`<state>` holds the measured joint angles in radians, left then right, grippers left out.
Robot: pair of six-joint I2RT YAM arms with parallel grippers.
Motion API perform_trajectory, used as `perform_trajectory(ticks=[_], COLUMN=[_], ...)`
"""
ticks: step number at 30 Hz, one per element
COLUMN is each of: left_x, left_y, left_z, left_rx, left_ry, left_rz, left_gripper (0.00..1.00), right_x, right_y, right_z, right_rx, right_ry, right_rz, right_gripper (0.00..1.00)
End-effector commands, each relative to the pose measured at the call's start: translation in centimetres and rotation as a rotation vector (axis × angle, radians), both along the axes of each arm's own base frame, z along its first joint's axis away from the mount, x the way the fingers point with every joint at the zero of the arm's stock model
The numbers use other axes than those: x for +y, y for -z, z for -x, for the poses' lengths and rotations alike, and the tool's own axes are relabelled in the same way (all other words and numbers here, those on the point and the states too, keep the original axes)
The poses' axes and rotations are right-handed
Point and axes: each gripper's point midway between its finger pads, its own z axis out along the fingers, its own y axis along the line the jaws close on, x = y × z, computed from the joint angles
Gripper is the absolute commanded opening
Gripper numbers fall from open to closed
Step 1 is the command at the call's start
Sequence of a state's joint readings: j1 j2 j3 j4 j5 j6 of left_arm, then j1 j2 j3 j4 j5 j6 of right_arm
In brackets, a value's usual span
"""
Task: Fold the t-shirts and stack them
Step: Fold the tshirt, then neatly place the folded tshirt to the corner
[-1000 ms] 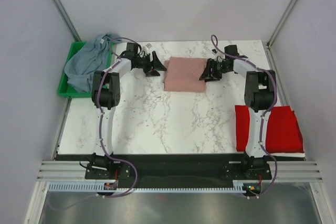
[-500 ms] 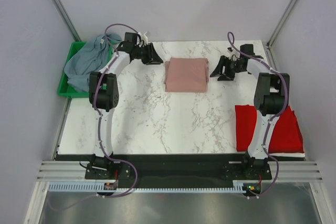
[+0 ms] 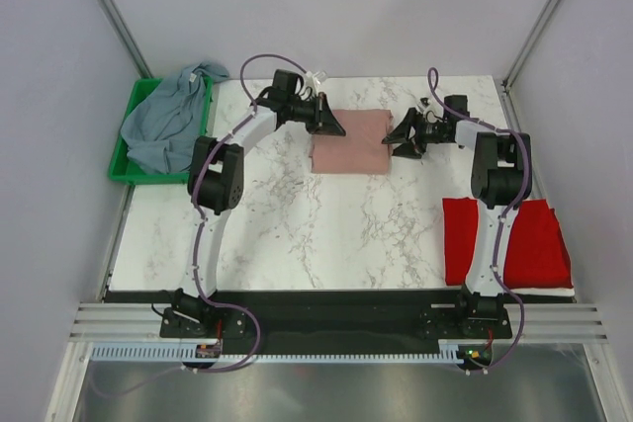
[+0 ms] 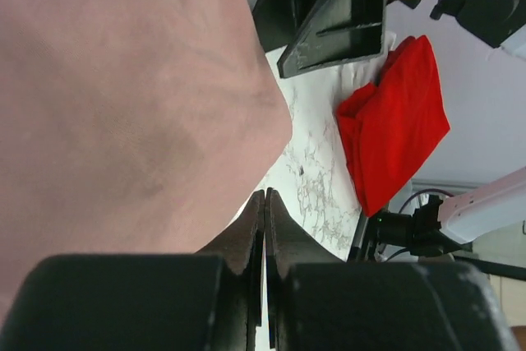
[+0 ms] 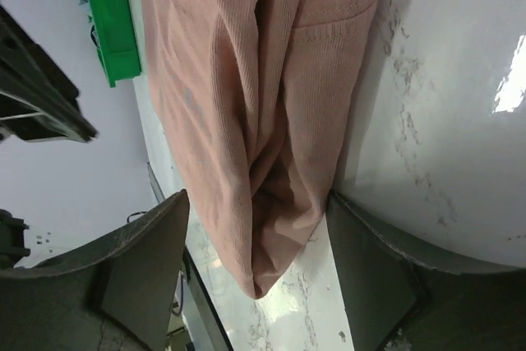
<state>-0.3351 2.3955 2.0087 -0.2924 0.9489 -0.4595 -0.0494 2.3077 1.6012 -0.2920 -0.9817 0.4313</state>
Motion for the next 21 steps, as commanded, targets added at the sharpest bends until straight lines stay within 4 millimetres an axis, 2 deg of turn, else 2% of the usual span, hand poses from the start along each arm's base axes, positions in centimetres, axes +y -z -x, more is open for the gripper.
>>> perform_trajectory(ticks=[1,5,8,16,20,21], left_x=[-0.1,-0.3,-1.0,-3.1,-2.9,-2.8], left_y=[1.8,5.3,6.5,8.6,9.2,9.2], left_z=[0.6,1.7,2.1,3.0,3.3,3.2], left_rx=[0.073,0.159,0.182,0.208,0.221,0.219], left_ry=[0.023,0.014,0.02,0.04,0.038,0.034], left_rz=[0.026,-0.018,-0.028,-0.053,-0.06,-0.062], left_gripper=[0.02,0.02,0.02,0.02,0.02,0.02], right_x=[0.1,0.1,0.1,0.6,1.5,2.7], right_y=[1.7,2.8,3.5,5.6,6.5,7.0], right_z=[-0.7,-0.6,-0.8,-1.7,-2.0,-1.7], right_rx=[-0.015,0.012,0.021,0.076,0.098,0.102], right_ry=[0.002,0.008,0.021,0.107,0.129,0.109], right_rz=[-0.012,-0.013,-0.011,-0.001,0.004,0.014], right_gripper=[0.76,0.77,0.77,0.77,0.72,0.71])
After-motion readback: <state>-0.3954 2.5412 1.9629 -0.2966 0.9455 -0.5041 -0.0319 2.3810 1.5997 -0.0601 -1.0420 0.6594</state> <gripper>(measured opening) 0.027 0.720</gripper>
